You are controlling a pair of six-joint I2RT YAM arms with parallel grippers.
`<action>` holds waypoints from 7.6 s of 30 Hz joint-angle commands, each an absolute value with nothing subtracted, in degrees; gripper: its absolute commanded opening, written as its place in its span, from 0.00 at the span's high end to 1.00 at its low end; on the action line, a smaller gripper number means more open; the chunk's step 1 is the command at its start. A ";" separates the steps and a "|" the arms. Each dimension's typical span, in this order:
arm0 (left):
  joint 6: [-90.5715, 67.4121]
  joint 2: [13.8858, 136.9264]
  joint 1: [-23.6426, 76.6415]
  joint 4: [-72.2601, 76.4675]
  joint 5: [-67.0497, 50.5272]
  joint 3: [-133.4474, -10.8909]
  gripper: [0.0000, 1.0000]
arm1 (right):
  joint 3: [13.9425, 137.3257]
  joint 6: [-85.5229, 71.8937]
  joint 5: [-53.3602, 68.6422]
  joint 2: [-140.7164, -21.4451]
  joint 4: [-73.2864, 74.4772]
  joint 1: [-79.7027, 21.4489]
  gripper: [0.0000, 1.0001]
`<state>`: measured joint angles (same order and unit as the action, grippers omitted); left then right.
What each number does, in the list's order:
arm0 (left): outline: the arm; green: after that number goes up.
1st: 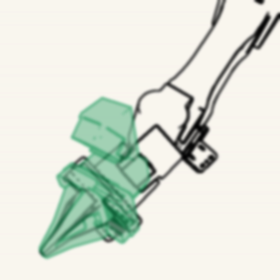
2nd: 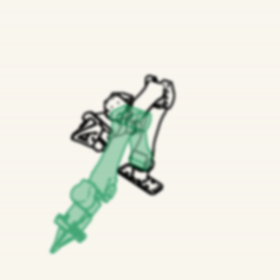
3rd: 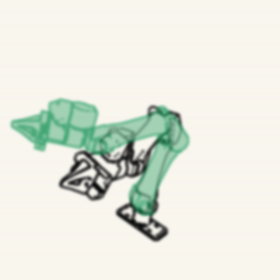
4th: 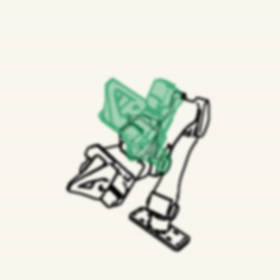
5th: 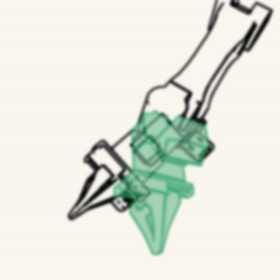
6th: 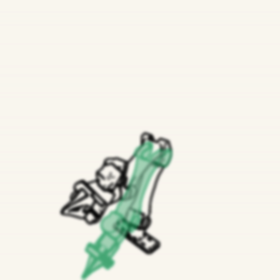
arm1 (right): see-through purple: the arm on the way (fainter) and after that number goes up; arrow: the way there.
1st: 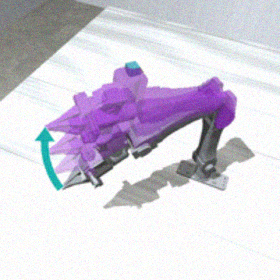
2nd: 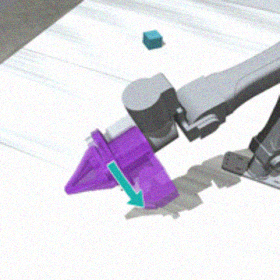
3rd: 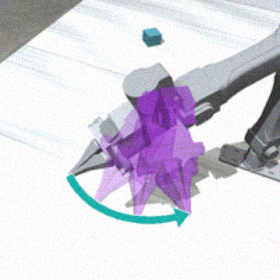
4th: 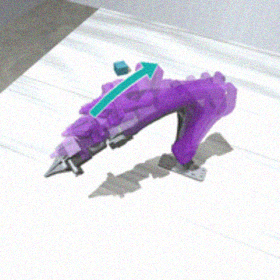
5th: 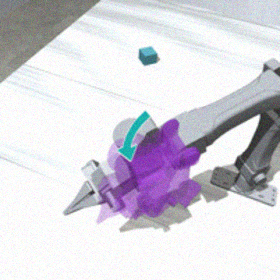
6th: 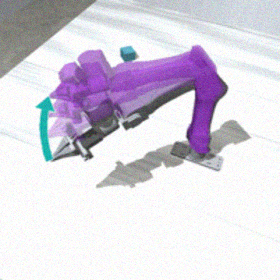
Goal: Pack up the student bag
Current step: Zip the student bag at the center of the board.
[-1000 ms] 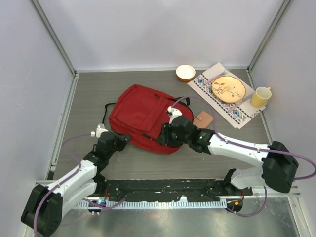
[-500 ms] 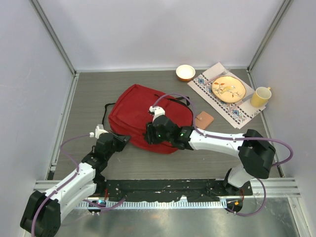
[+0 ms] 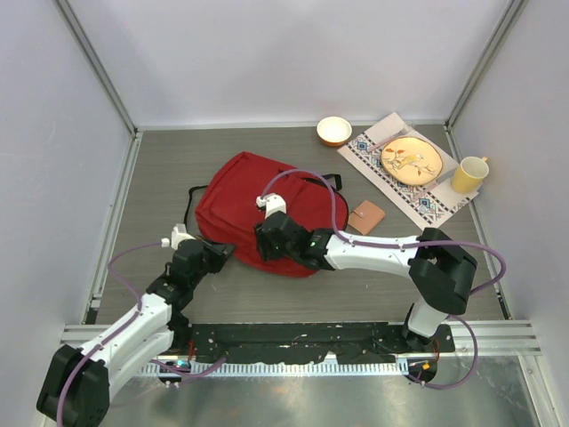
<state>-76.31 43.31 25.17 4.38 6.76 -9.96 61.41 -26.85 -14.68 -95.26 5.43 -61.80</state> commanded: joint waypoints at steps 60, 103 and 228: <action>-78.66 29.00 25.40 -11.69 4.92 -17.83 0.11 | 53.09 -38.23 -30.76 -89.13 -8.52 -63.11 0.99; -76.29 57.14 24.87 19.52 3.34 -18.72 1.00 | 49.48 -32.70 -26.97 -84.64 -6.16 -64.60 0.99; -60.47 63.80 -8.88 6.94 -30.75 -27.59 0.86 | 41.74 -36.74 -16.00 -71.18 -4.83 -62.14 0.99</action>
<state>-65.28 59.77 -7.11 6.50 -23.38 -23.00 37.52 -38.70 -15.66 -68.60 0.12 -62.54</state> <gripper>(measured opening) 0.038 0.026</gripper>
